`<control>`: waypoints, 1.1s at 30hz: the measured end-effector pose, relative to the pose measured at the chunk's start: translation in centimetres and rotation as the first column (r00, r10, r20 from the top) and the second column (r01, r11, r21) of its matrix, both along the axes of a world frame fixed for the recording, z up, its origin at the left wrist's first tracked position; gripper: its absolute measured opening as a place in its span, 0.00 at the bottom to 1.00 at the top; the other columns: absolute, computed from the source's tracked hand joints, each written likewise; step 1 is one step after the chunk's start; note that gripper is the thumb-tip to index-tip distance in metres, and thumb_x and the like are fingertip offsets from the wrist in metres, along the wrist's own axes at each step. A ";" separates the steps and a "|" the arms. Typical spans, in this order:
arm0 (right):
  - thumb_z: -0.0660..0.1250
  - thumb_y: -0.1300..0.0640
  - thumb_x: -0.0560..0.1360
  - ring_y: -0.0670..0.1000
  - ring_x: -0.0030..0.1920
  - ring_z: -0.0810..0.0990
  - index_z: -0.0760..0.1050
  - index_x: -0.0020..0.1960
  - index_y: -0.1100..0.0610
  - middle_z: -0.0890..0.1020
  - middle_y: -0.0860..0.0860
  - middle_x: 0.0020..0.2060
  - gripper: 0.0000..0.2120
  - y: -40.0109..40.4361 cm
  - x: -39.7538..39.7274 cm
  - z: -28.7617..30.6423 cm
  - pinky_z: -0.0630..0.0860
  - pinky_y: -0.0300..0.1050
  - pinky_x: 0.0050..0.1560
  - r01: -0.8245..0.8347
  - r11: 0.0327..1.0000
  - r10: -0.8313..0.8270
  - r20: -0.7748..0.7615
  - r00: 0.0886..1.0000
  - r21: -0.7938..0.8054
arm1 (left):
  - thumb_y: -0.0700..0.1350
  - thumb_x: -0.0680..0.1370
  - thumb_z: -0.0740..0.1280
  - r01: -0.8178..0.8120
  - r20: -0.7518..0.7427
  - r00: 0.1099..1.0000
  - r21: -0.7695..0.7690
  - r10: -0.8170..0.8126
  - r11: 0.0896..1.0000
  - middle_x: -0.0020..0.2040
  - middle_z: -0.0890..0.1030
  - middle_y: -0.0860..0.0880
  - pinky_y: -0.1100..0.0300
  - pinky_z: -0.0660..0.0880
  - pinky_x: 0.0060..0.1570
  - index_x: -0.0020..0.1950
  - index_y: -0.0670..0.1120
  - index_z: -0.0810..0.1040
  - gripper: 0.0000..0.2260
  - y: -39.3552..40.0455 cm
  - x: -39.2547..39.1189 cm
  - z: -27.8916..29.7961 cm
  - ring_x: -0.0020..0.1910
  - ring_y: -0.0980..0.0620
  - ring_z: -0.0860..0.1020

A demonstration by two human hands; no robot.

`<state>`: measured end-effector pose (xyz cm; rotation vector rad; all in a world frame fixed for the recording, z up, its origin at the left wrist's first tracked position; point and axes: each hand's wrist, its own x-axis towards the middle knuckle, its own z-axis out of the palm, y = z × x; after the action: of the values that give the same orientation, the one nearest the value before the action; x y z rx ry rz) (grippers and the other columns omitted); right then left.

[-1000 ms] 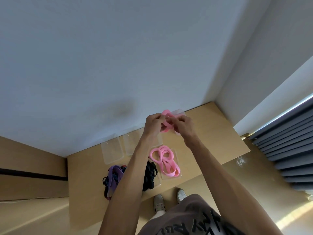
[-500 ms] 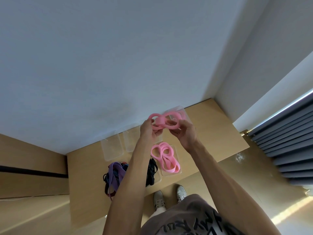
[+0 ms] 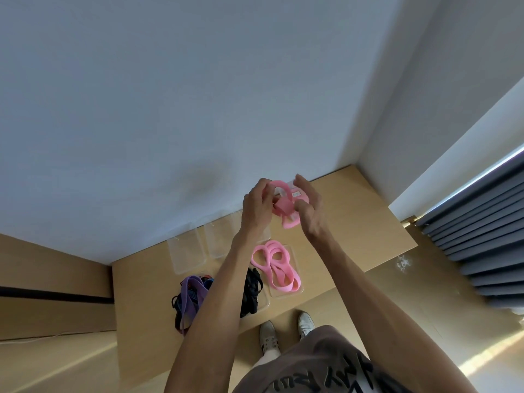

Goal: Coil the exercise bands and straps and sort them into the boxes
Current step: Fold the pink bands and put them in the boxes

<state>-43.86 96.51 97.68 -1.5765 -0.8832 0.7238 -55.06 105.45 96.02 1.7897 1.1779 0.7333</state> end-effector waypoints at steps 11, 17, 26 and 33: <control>0.72 0.56 0.75 0.51 0.36 0.83 0.81 0.49 0.66 0.85 0.57 0.38 0.11 1.2 1.0 -1.4 0.80 0.43 0.38 -0.218 0.936 0.115 -0.346 0.931 -0.275 | 0.52 0.80 0.65 -0.191 0.081 0.969 -0.357 0.234 0.914 0.45 0.85 0.47 0.58 0.80 0.37 0.60 0.50 0.76 0.12 0.1 -0.4 0.5 0.40 0.51 0.84; 0.75 0.56 0.73 0.49 0.39 0.83 0.82 0.47 0.61 0.85 0.52 0.37 0.09 1.8 0.1 -3.5 0.79 0.44 0.43 -0.086 0.937 -0.029 -0.322 0.946 -0.338 | 0.52 0.74 0.72 -0.108 0.090 0.974 -0.623 0.209 0.775 0.41 0.86 0.46 0.55 0.80 0.38 0.48 0.48 0.83 0.09 -2.5 -1.5 -1.5 0.38 0.47 0.84; 0.69 0.56 0.76 0.53 0.36 0.80 0.80 0.45 0.62 0.83 0.58 0.39 0.08 -0.3 -2.8 -9.9 0.79 0.48 0.39 -0.125 0.831 -0.082 -0.342 0.936 -0.541 | 0.43 0.76 0.73 -0.300 -0.116 0.949 -0.628 0.294 0.718 0.45 0.86 0.46 0.52 0.81 0.45 0.51 0.45 0.85 0.05 -6.3 -3.9 -6.9 0.45 0.45 0.85; 0.70 0.61 0.75 0.56 0.37 0.80 0.79 0.49 0.66 0.82 0.60 0.41 0.08 2.0 -2.3 -12.4 0.79 0.46 0.35 0.109 0.774 -0.316 -0.232 0.920 -0.623 | 0.36 0.81 0.59 -0.252 -0.391 0.918 -0.427 0.074 0.868 0.63 0.81 0.42 0.55 0.71 0.66 0.63 0.39 0.81 0.15 -2.7 -3.6 -11.3 0.65 0.43 0.77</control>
<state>-46.11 98.47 85.24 -1.9951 -0.2063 1.1317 -58.66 102.80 84.68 1.4490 1.6151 0.1700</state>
